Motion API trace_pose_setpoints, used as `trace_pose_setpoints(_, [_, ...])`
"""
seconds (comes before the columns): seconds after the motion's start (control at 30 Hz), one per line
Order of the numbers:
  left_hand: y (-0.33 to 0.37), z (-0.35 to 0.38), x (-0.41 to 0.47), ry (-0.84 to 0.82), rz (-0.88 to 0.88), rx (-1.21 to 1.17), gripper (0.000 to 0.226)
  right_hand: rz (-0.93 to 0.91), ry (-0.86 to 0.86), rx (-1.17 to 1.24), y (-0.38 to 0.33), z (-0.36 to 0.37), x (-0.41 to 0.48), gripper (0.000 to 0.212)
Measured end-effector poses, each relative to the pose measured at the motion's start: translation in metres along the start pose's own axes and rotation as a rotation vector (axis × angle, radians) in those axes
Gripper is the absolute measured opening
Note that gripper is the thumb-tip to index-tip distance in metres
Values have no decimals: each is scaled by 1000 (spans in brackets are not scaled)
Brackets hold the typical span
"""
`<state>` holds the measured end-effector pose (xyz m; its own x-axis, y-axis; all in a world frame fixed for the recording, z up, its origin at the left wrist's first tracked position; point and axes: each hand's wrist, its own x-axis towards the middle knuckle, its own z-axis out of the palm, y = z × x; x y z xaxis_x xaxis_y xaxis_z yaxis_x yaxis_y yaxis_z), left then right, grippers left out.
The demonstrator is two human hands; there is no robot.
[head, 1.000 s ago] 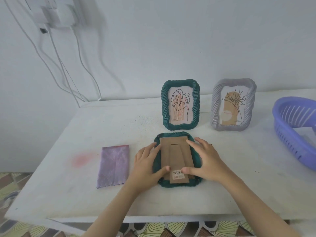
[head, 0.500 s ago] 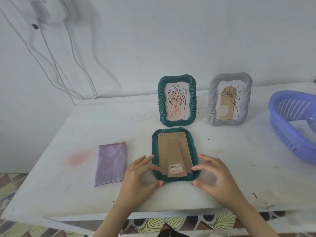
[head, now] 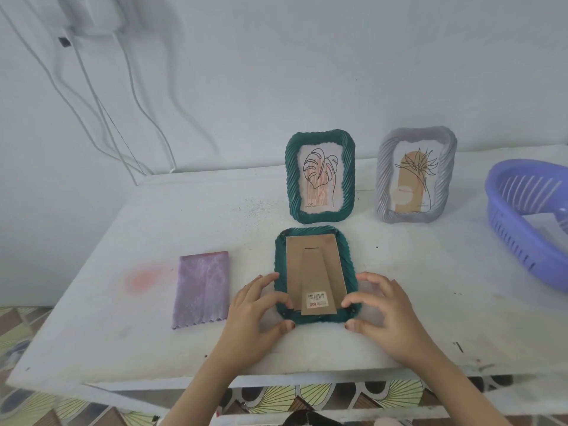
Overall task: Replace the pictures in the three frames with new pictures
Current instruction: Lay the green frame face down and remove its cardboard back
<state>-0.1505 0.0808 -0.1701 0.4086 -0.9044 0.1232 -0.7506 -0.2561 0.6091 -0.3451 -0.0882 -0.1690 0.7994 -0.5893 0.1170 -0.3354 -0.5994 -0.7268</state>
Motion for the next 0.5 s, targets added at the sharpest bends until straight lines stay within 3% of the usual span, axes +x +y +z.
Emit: trace_pose_setpoints(0.5, [2,2,-3,-27,26,-23,18,0,2,19,-4,0,-3,20])
